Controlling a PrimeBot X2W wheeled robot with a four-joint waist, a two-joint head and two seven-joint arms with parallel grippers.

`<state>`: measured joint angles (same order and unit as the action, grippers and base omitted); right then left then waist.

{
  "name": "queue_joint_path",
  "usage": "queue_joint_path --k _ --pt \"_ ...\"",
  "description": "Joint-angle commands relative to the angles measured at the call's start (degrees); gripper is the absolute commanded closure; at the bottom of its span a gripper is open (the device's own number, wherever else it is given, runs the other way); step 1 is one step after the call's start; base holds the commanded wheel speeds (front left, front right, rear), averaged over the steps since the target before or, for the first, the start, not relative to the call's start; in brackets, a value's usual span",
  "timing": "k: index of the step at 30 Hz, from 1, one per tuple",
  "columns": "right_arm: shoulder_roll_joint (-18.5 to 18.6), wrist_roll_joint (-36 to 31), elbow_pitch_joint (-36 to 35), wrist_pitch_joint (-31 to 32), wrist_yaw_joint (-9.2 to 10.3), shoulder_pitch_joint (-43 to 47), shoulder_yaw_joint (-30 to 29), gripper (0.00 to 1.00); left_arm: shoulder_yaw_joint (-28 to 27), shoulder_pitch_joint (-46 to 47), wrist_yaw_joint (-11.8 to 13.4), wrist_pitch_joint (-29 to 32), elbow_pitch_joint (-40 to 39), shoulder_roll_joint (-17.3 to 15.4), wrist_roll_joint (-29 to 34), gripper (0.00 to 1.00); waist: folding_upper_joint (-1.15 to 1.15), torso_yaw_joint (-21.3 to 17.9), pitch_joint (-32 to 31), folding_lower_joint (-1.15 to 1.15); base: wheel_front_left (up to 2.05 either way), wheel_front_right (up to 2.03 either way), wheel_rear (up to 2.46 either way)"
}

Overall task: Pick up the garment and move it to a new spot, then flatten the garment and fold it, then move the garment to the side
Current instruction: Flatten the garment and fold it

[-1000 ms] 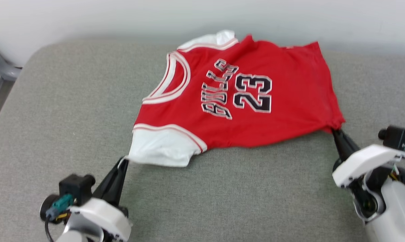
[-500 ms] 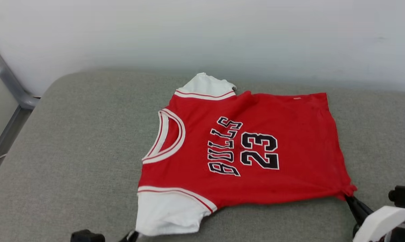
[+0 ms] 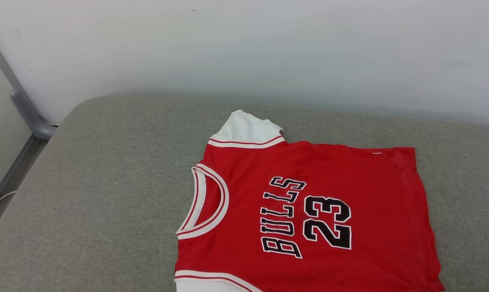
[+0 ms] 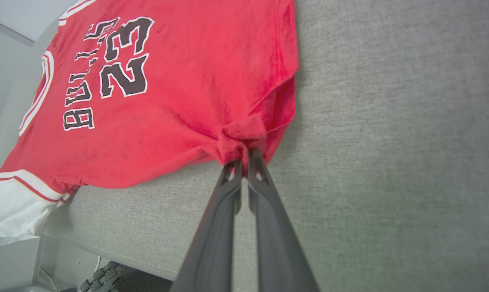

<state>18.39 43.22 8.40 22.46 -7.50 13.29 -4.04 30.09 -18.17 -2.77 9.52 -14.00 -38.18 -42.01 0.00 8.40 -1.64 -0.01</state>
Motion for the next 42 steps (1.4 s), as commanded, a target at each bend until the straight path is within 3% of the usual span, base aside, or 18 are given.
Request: queue_joint_path --k 1,12,21,30,42 --pt "-0.79 0.01 -1.37 0.54 0.03 0.97 -0.8 1.0 -0.75 0.11 0.3 -0.92 -0.57 -0.15 0.05 1.0 0.0 -0.11 0.09 0.01 0.0 0.0 0.0" --pt "-4.03 0.66 -8.27 3.46 0.03 0.28 -4.64 1.0 -6.37 5.89 1.95 -8.56 -2.24 1.13 2.34 1.0 0.0 -1.55 2.26 0.01 0.0 0.0 0.0" --pt "-5.83 -1.66 -10.71 7.27 0.03 -5.92 -6.31 1.0 -7.56 14.45 0.75 -9.01 0.4 1.95 3.44 1.0 0.0 -2.76 6.14 0.01 0.0 0.0 0.0" --pt "-5.23 -6.03 -7.23 9.18 0.03 -15.28 -5.86 1.0 -7.19 25.42 -1.78 -8.36 6.59 2.51 4.53 1.0 0.0 -3.83 12.45 0.01 0.0 0.0 0.0" --pt "-4.95 -9.92 -1.07 10.31 0.04 -22.14 -3.87 1.0 -2.26 38.01 -4.15 -7.65 20.17 4.21 6.06 1.0 0.0 -4.8 16.2 0.01 0.0 0.0 0.0"
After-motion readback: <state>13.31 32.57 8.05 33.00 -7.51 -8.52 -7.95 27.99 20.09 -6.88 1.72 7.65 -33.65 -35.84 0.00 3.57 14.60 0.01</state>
